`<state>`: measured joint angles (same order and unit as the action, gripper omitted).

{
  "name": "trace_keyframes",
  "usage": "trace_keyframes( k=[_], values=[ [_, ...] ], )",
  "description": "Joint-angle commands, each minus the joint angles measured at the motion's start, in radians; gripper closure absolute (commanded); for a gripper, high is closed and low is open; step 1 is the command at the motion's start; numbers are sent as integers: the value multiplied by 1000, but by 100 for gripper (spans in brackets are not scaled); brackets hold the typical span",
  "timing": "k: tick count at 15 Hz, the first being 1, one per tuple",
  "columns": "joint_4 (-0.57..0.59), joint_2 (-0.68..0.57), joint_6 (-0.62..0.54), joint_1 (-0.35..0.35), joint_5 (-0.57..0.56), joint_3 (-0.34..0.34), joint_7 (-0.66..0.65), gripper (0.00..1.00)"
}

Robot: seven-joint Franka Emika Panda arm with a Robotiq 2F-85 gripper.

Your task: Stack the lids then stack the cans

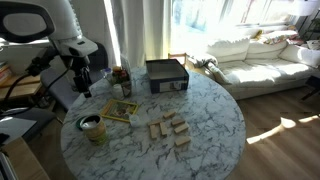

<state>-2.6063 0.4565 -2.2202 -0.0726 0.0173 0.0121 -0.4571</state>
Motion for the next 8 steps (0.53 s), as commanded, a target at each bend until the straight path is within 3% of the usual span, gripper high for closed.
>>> trace_keyframes(
  k=[1,5,6,8],
  values=[
    [-3,101,107,-18,-18,21,172,0],
    [-9,161,178,-15,-71,52,398,0],
    [12,119,151,-26,-45,23,306,0],
    [11,137,163,-24,-53,36,366,0]
  ],
)
